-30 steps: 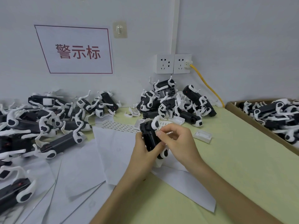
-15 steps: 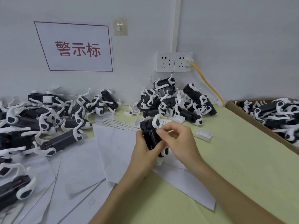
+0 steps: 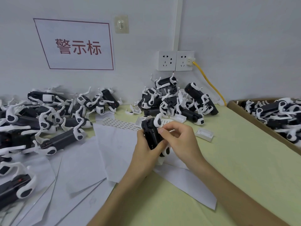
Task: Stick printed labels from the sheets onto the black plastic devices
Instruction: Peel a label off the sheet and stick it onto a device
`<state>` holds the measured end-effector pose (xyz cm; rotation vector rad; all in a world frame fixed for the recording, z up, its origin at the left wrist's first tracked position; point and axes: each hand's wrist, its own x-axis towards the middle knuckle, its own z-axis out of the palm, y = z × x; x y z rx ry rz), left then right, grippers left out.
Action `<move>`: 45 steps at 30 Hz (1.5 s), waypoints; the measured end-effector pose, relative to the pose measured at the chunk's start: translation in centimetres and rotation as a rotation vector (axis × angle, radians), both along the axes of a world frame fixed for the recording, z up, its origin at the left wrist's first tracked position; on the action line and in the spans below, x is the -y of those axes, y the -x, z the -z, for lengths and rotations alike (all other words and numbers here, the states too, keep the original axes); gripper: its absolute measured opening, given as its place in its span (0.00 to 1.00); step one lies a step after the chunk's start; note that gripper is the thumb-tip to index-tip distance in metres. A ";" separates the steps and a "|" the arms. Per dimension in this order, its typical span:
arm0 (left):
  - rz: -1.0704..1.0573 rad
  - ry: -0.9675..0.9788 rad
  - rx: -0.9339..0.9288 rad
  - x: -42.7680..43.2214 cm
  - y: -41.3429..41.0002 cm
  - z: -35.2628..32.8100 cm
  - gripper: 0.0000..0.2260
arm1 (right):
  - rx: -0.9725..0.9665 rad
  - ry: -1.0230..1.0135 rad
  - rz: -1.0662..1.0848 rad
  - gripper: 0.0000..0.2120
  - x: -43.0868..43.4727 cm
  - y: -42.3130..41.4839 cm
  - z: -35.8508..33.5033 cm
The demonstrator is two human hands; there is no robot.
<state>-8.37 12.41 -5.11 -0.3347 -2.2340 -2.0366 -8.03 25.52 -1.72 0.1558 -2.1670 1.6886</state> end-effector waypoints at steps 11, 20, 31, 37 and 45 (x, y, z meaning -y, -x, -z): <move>0.002 0.011 0.000 0.0 0.1 0.0 0.22 | -0.001 -0.001 -0.010 0.05 -0.2 0.1 0.1; 0.006 0.011 -0.012 0.0 0.2 0.3 0.18 | -0.008 -0.003 -0.002 0.05 -0.1 0.0 0.1; 0.003 0.022 -0.036 0.0 0.1 0.4 0.18 | -0.001 -0.005 0.022 0.06 -0.2 0.0 0.2; 0.016 0.036 -0.043 -0.1 -0.1 0.2 0.19 | 0.097 0.065 -0.059 0.12 -0.7 0.5 0.0; 0.079 -0.046 0.030 0.4 0.0 -0.5 0.13 | 0.224 0.220 -0.245 0.13 -1.0 1.0 -0.3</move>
